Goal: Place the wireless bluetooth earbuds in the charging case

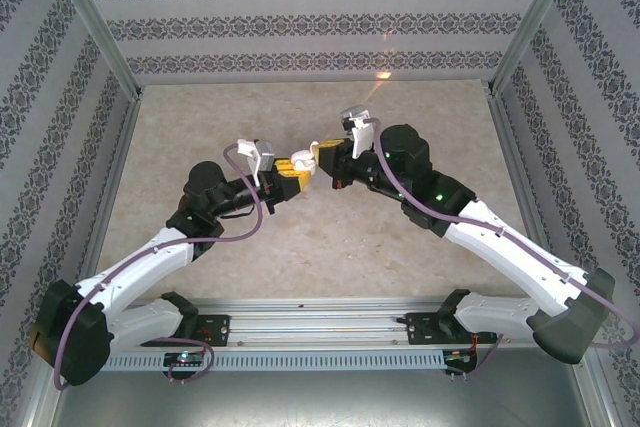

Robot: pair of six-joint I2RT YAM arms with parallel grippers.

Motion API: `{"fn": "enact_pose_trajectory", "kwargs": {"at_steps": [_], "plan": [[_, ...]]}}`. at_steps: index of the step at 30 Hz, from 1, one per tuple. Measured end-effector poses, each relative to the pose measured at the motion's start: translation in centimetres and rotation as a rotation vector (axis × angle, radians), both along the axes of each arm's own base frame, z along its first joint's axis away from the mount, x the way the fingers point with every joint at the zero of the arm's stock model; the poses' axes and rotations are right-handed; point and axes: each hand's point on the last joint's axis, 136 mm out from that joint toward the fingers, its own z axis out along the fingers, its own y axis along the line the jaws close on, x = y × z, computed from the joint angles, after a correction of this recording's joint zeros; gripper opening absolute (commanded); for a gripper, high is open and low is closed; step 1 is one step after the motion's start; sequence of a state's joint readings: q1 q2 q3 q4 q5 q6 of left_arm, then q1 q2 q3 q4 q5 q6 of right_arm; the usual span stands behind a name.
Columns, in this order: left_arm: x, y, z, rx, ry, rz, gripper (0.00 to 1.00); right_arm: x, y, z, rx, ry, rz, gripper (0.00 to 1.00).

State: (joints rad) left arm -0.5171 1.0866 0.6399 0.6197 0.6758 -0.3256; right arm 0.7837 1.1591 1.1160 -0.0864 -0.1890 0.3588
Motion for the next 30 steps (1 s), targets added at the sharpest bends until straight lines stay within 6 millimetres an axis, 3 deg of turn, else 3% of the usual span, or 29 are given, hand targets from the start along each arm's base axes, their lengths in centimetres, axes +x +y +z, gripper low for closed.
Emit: {"fn": "enact_pose_trajectory", "kwargs": {"at_steps": [9,30], "plan": [[0.18,-0.1,0.46,-0.032,0.009,-0.003,0.0,-0.37,0.51,0.53,0.001,-0.05,0.029,0.05],[0.23,-0.03,0.83,-0.049,0.012,0.001,0.0,-0.61,0.55,-0.34,-0.038,-0.061,0.049,0.04]]}}
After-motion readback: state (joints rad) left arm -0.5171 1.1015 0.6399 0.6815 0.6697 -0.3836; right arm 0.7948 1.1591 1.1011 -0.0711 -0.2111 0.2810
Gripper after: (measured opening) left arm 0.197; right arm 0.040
